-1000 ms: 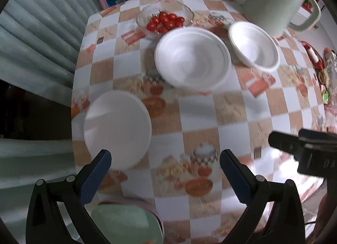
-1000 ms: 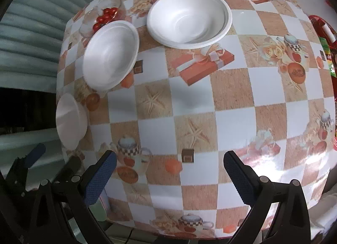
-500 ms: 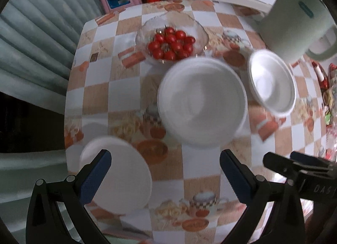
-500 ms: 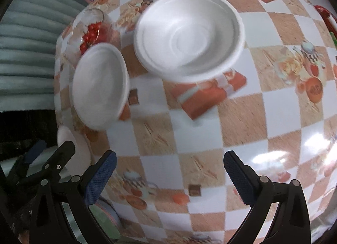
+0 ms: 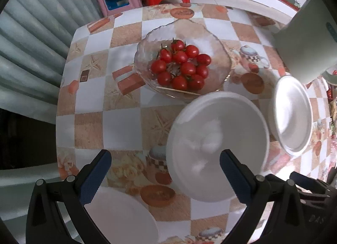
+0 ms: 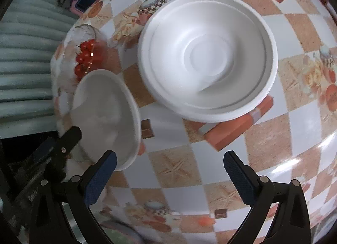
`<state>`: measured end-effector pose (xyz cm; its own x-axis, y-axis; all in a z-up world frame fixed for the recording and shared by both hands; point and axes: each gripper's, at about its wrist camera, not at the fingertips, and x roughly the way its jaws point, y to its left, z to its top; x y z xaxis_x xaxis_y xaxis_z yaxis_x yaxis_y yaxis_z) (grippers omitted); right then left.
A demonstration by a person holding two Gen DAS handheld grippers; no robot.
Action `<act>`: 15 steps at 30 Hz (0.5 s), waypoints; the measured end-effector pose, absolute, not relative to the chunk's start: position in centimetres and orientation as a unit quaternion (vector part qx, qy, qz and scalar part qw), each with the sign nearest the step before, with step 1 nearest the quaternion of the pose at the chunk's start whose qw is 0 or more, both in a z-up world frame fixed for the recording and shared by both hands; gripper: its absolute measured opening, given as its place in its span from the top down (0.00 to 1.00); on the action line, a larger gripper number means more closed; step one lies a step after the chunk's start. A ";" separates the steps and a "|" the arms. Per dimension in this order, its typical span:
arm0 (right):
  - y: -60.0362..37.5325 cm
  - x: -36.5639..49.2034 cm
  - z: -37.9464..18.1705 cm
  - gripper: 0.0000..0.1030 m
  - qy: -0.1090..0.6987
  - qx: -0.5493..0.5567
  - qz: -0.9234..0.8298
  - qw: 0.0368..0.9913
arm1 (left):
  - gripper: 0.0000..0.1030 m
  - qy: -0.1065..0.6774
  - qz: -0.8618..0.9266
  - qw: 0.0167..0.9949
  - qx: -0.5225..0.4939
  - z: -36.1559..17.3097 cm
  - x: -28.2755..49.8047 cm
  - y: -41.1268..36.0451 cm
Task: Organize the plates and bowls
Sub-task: 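Move the right tool toward a white foam plate on the table, then close the right tool on the white foam plate's rim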
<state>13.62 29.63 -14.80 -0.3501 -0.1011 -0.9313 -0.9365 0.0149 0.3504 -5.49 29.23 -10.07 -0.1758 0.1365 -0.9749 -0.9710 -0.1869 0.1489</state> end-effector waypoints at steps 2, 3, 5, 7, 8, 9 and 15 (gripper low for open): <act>29.7 13.9 -15.2 0.01 0.605 -0.430 0.549 0.384 | 0.00 0.454 0.613 0.448 -0.466 -10.7 -5.9 29.6; 29.7 13.9 -15.4 0.01 0.605 -0.432 0.546 0.386 | 0.00 0.455 0.612 0.449 -0.467 -11.0 -6.0 29.7; 29.8 13.5 -15.8 0.01 0.604 -0.436 0.543 0.387 | 0.00 0.459 0.607 0.452 -0.465 -11.6 -6.0 30.0; 30.1 12.8 -16.0 0.01 0.597 -0.440 0.546 0.390 | 0.00 0.460 0.600 0.459 -0.466 -12.0 -6.0 30.5; 30.1 12.5 -16.0 0.01 0.594 -0.442 0.548 0.389 | 0.00 0.461 0.596 0.463 -0.467 -12.3 -6.1 30.8; 30.2 12.2 -16.2 0.01 0.592 -0.445 0.549 0.388 | 0.01 0.462 0.595 0.463 -0.467 -12.5 -6.2 31.0; 30.6 11.6 -17.1 0.01 0.609 -0.421 0.556 0.377 | 0.01 0.444 0.585 0.467 -0.493 -13.9 -7.4 31.8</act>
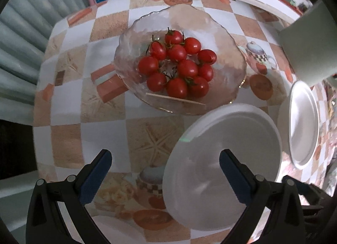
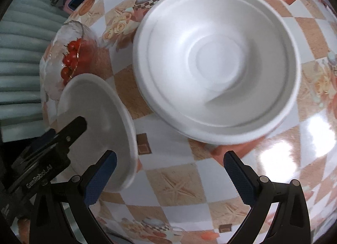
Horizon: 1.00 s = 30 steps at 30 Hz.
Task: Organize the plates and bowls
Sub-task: 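Close the right tool on the white foam plate's rim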
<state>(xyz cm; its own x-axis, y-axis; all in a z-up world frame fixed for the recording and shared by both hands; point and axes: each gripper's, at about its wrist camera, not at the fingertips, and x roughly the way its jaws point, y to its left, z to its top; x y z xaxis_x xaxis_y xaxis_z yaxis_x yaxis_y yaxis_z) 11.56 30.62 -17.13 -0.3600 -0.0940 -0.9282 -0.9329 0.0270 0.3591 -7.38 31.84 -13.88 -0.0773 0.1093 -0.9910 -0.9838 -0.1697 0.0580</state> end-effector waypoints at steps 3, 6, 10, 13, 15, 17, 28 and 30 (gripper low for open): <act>30.8 11.7 -17.3 0.26 0.613 -0.411 0.563 0.372 | 0.01 0.448 0.578 0.471 -0.493 -14.4 -7.3 32.0; 31.3 11.4 -17.3 0.53 0.613 -0.409 0.570 0.363 | 0.07 0.470 0.570 0.480 -0.473 -14.9 -5.9 31.7; 31.7 10.7 -17.5 0.71 0.616 -0.408 0.579 0.346 | 0.32 0.488 0.547 0.493 -0.469 -15.5 -4.5 31.7; 31.8 10.2 -17.6 0.76 0.610 -0.411 0.588 0.336 | 0.51 0.475 0.538 0.506 -0.478 -15.3 -4.0 31.8; 31.8 9.8 -17.5 0.83 0.604 -0.414 0.595 0.331 | 0.61 0.479 0.543 0.501 -0.474 -15.3 -3.7 31.8; 31.6 10.0 -17.6 0.83 0.605 -0.412 0.596 0.331 | 0.62 0.480 0.542 0.498 -0.477 -15.5 -3.5 31.4; 30.0 12.0 -17.4 0.83 0.587 -0.435 0.601 0.325 | 0.62 0.486 0.536 0.498 -0.478 -16.2 -0.4 26.4; 29.1 12.7 -17.5 0.83 0.584 -0.441 0.600 0.323 | 0.62 0.484 0.538 0.495 -0.481 -16.4 0.5 25.2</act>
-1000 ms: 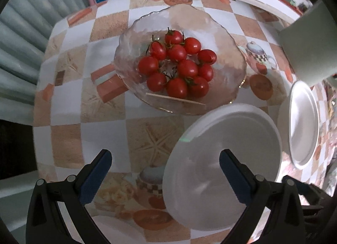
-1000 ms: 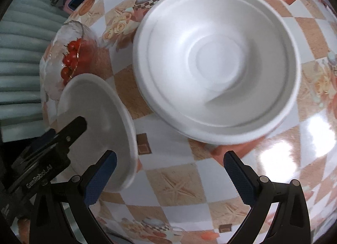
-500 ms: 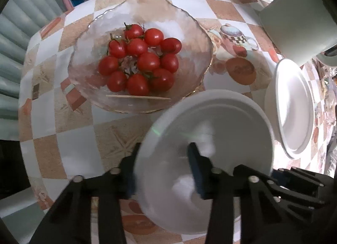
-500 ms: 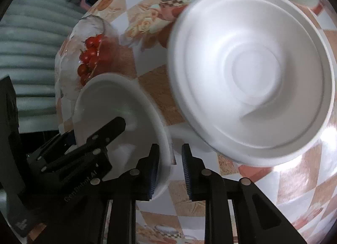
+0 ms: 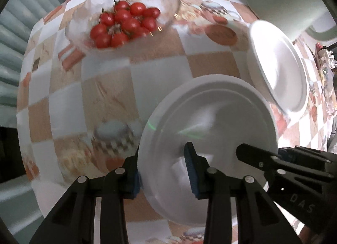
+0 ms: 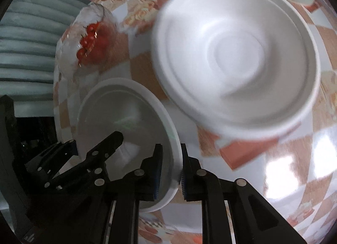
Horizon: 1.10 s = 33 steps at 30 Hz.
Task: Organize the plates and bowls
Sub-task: 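Close the right tool on the white foam plate's rim, then lift the white foam plate with the right tool and carry it over the mint-green plate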
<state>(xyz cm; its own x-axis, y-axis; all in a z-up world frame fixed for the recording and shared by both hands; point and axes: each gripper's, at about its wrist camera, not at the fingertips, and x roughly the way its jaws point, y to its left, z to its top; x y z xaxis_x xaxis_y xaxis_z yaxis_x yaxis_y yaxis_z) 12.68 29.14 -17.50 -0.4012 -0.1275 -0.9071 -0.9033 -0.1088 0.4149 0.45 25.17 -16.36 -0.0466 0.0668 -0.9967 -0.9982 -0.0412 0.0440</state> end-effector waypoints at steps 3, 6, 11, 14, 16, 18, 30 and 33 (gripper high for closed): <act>27.9 13.2 -17.4 0.83 0.574 -0.451 0.601 0.324 | 0.62 0.478 0.538 0.492 -0.489 -16.7 1.2 23.5; 26.7 14.0 -17.5 0.83 0.570 -0.458 0.600 0.324 | 0.62 0.473 0.539 0.489 -0.496 -16.9 2.1 21.6; 24.9 14.7 -17.4 0.83 0.559 -0.474 0.598 0.326 | 0.62 0.471 0.536 0.484 -0.506 -17.2 3.8 18.3; 23.9 15.3 -17.4 0.83 0.558 -0.480 0.594 0.325 | 0.62 0.472 0.533 0.483 -0.510 -17.4 4.9 16.5; 23.1 15.7 -17.4 0.83 0.555 -0.485 0.592 0.324 | 0.62 0.472 0.531 0.482 -0.513 -17.4 5.3 15.6; 22.1 16.2 -17.3 0.83 0.553 -0.490 0.591 0.322 | 0.62 0.471 0.531 0.480 -0.517 -17.4 5.8 14.5; 18.2 16.6 -17.1 0.82 0.542 -0.517 0.587 0.305 | 0.62 0.460 0.531 0.469 -0.535 -18.2 7.3 5.8; 17.5 16.0 -17.1 0.82 0.535 -0.527 0.587 0.303 | 0.62 0.459 0.532 0.467 -0.537 -18.4 7.9 3.6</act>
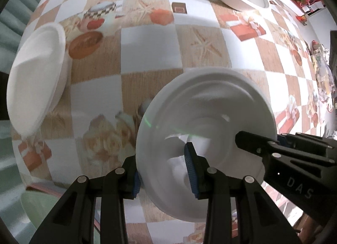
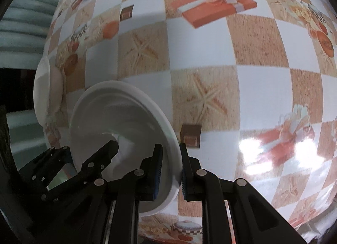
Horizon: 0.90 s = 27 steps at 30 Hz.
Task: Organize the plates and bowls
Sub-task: 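Lift the white foam plate with the right tool and carry it over the mint-green plate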
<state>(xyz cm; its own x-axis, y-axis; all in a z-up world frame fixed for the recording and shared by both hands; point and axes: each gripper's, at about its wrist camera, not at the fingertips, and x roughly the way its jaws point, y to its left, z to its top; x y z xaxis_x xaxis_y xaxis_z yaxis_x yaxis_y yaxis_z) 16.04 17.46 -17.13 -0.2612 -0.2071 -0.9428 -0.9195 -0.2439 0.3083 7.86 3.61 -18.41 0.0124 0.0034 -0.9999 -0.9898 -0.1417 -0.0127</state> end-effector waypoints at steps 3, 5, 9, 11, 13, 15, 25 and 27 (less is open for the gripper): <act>17.0 15.5 -17.2 0.82 0.524 -0.537 0.589 0.302 | 0.62 0.455 0.532 0.464 -0.542 -18.8 8.3 1.1; 16.5 14.8 -17.1 0.82 0.512 -0.546 0.592 0.299 | 0.62 0.451 0.533 0.463 -0.546 -18.6 8.4 -0.4; 15.7 13.8 -16.6 0.82 0.502 -0.555 0.594 0.295 | 0.62 0.443 0.536 0.461 -0.551 -18.2 8.6 -2.8; 15.2 13.5 -16.2 0.82 0.497 -0.558 0.597 0.294 | 0.62 0.439 0.538 0.461 -0.552 -17.3 8.1 -4.7; 14.5 13.5 -15.9 0.82 0.493 -0.559 0.599 0.292 | 0.62 0.436 0.541 0.461 -0.552 -16.4 7.8 -7.2; 14.4 12.8 -15.2 0.82 0.489 -0.560 0.602 0.291 | 0.62 0.433 0.544 0.461 -0.552 -15.7 7.4 -7.7; 13.5 10.3 -12.3 0.82 0.469 -0.562 0.621 0.281 | 0.61 0.409 0.563 0.459 -0.552 -11.3 6.0 -9.6; 13.6 10.3 -11.7 0.82 0.467 -0.559 0.625 0.278 | 0.61 0.403 0.570 0.458 -0.550 -10.4 4.9 -9.2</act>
